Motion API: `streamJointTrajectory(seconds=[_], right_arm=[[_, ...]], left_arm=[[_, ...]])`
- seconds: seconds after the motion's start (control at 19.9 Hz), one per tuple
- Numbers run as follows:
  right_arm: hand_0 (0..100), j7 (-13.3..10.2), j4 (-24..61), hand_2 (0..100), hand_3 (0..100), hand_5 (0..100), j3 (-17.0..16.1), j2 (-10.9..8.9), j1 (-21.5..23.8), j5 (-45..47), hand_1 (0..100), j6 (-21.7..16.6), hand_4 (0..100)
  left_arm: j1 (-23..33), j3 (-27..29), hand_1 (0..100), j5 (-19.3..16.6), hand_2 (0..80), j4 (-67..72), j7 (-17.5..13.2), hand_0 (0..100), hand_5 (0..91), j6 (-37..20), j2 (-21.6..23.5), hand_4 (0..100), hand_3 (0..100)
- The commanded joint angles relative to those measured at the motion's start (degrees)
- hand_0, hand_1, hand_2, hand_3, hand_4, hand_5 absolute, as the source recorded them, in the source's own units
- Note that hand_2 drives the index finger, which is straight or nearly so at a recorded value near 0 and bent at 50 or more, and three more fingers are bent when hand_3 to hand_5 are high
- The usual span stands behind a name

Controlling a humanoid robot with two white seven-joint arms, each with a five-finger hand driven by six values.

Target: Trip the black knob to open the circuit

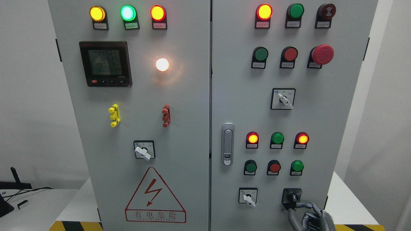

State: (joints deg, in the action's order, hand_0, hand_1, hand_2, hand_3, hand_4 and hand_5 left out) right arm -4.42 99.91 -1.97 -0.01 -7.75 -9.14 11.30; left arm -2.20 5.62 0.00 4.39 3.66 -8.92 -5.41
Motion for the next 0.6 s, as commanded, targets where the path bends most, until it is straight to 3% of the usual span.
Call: streamJointTrajectory(seconds=[0.0,0.55], right_arm=[[41,0.21,-0.15,45,99,100,0.56,0.71,-0.33,0.00,67,0.04,100],[42,0.29,-0.15,45,99,100,0.74,0.71,-0.60,0.00,66,0.04,100]], left_arm=[[0.00,0.00,39,0.26,0.0,0.00,0.03,12,0.0,-0.04,-0.03,0,0],[0.00,0.00,39,0.26,0.0,0.00,0.03,12,0.0,-0.04,0.05,0,0]])
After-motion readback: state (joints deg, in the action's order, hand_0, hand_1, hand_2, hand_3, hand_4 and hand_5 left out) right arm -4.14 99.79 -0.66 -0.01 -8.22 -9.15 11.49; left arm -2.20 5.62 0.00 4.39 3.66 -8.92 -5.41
